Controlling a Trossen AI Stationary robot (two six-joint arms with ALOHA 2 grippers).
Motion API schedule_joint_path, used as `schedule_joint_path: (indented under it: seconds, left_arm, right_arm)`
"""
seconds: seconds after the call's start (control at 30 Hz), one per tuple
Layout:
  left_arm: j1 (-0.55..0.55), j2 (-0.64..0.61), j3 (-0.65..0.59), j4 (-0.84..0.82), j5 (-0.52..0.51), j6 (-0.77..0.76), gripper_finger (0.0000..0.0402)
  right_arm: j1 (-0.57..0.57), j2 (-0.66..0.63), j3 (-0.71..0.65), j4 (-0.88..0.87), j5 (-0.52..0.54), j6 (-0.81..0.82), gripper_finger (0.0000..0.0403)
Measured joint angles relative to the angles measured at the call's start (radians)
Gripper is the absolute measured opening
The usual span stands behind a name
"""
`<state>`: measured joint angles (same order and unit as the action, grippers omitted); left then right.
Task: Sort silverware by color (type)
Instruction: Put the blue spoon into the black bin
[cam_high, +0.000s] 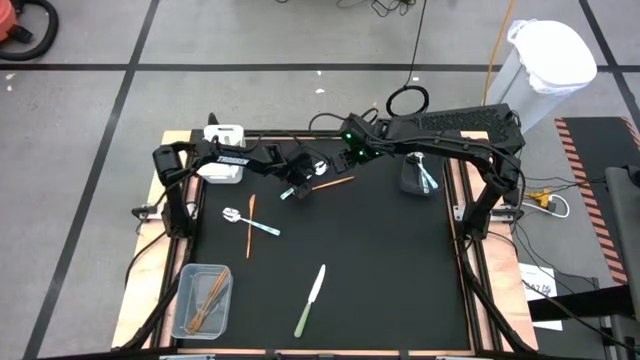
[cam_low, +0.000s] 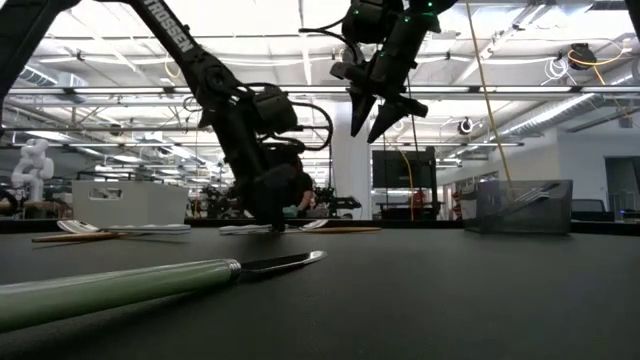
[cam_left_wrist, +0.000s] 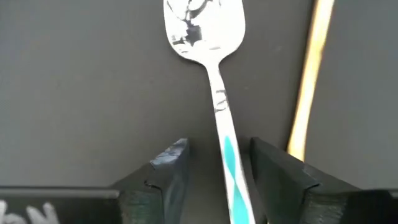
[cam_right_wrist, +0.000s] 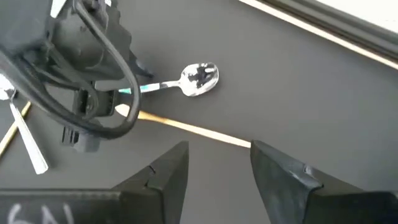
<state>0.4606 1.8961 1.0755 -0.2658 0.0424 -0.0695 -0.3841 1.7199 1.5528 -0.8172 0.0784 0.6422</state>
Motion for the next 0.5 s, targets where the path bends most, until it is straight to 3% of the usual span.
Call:
schedule_joint_path:
  seconds: [0.1,0.3,0.5]
  left_arm:
    - [0.000,0.008,0.002,0.002,-0.021,0.000,0.0135]
    - [0.001,0.007,0.002,0.015,-0.035,-0.001,0.0021]
    - [0.004,-0.011,0.004,0.000,-0.035,0.000,0.0038]
  right_arm:
    - [0.020,0.000,0.000,-0.005,0.001,0.004,0.0169]
    - [0.057,0.000,0.000,-0.004,0.007,0.061,0.0169]
    - [0.118,-0.016,-0.001,0.003,0.033,0.089,0.0169]
